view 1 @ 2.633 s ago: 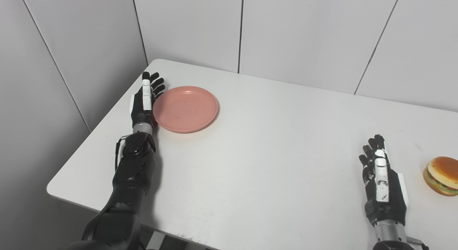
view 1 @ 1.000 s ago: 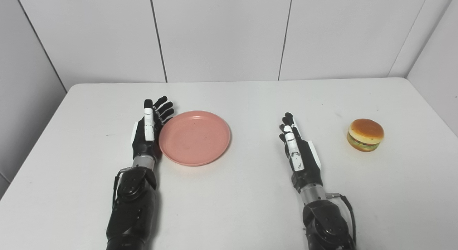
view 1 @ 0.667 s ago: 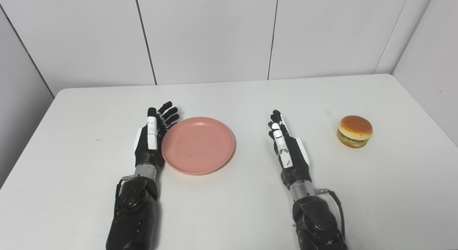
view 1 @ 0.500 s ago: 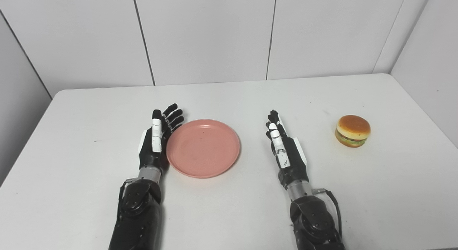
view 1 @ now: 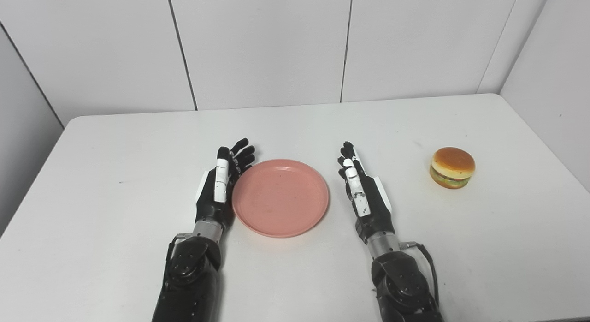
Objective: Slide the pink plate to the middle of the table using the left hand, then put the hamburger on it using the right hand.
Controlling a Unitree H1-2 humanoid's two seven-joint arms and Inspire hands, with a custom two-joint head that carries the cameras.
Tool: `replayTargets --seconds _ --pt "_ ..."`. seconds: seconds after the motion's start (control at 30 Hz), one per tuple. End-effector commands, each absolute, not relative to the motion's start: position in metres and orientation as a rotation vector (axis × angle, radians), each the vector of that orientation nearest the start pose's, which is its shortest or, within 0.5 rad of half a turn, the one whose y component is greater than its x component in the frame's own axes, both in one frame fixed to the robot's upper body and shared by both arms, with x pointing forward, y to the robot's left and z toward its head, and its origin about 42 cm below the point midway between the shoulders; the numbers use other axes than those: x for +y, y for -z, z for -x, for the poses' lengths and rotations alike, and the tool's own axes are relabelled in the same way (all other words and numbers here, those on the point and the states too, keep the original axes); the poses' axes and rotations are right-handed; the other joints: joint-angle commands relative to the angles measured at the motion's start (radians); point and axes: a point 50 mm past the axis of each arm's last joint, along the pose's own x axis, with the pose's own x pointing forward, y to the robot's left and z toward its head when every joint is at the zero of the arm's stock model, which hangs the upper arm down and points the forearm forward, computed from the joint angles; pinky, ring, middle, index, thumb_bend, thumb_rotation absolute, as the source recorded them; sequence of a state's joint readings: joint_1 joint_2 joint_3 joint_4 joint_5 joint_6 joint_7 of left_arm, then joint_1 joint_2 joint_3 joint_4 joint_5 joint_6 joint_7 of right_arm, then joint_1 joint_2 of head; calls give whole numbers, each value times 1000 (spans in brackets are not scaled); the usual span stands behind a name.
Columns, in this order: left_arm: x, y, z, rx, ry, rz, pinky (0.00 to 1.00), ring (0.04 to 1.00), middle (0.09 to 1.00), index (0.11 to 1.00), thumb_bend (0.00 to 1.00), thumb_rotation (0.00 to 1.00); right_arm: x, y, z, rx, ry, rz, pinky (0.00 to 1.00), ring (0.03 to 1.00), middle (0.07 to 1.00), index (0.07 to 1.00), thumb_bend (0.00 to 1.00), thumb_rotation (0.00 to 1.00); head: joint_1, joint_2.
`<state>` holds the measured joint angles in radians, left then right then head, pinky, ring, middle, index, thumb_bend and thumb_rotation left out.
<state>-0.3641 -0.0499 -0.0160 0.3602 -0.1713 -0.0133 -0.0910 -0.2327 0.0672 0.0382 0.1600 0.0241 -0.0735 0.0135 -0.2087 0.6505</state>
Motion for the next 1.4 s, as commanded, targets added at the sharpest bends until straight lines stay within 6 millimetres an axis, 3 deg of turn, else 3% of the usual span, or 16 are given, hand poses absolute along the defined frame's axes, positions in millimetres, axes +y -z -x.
replayTargets --seconds 0.0,0.2,0.4,0.47,0.57,0.63,0.73,1.0,1.37 --pt "139 -119 -394 4 223 202 850 857 839 812 854 1000 -157 -134 -355 -186 -118 -73 997 986 1000 995 573 976 1 -2" --pt "131 -110 -395 2 233 194 852 857 838 804 863 1000 -167 -136 -353 -210 -99 -11 993 985 997 996 558 947 5 -16" --pt "121 -105 -395 11 244 182 851 859 845 819 877 1000 -191 -155 -355 -280 -65 89 997 987 989 999 629 904 26 -31" --pt "118 -105 -396 8 249 198 857 866 852 827 867 1000 -199 -166 -355 -294 -35 138 963 968 975 984 622 872 34 -31" --pt "114 -105 -395 7 246 216 866 869 853 826 855 1000 -212 -184 -358 -313 -4 198 954 978 980 998 584 728 37 -31" --pt "113 -106 -395 5 247 217 875 872 856 829 852 1000 -221 -193 -362 -335 7 249 941 974 978 999 571 703 32 -30" --pt "113 -107 -395 5 242 239 883 879 863 834 852 1000 -240 -214 -369 -348 28 370 924 959 964 985 635 719 23 -31" --pt "115 -109 -397 0 241 220 869 882 864 834 866 1000 -280 -260 -385 -398 8 577 897 950 955 964 732 633 -10 -27" --pt "123 -112 -395 -10 231 228 855 879 865 840 839 1000 -304 -301 -398 -358 -7 905 825 917 941 930 788 597 -76 -24"
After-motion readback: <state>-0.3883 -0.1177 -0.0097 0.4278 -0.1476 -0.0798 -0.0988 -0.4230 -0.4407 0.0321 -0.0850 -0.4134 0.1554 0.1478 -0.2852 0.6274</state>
